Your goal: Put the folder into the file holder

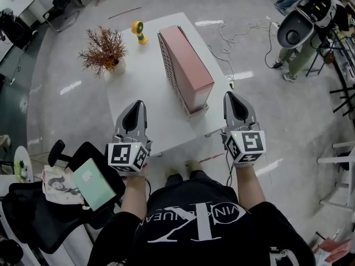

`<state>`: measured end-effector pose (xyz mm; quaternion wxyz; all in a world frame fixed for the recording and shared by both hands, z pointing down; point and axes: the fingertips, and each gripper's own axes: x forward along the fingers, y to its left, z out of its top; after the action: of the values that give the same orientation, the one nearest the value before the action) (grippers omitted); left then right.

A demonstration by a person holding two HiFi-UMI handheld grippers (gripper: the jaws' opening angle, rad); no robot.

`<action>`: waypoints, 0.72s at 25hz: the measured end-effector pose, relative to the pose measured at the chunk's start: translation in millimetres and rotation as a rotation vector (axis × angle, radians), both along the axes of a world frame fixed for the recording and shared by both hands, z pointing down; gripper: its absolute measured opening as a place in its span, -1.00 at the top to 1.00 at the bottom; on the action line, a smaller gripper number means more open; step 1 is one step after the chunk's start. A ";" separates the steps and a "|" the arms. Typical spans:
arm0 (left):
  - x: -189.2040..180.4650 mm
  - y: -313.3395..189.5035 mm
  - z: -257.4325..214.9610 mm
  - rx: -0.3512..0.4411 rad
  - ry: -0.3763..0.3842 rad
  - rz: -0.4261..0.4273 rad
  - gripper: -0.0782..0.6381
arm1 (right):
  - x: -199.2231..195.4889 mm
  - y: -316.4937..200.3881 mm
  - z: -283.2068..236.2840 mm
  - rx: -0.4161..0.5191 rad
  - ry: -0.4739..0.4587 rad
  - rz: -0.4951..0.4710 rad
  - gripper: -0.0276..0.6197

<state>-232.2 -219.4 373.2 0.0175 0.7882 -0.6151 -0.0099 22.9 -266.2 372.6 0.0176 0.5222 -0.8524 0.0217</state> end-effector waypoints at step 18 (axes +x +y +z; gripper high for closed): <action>-7.3 -1.7 -20.0 0.045 -0.032 -0.046 0.78 | 9.3 -6.3 -16.4 0.040 -0.036 0.004 0.90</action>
<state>-239.5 -221.0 353.2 -0.0104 0.7739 -0.6331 -0.0118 32.3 -272.5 356.2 -0.0082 0.5236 -0.8518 0.0141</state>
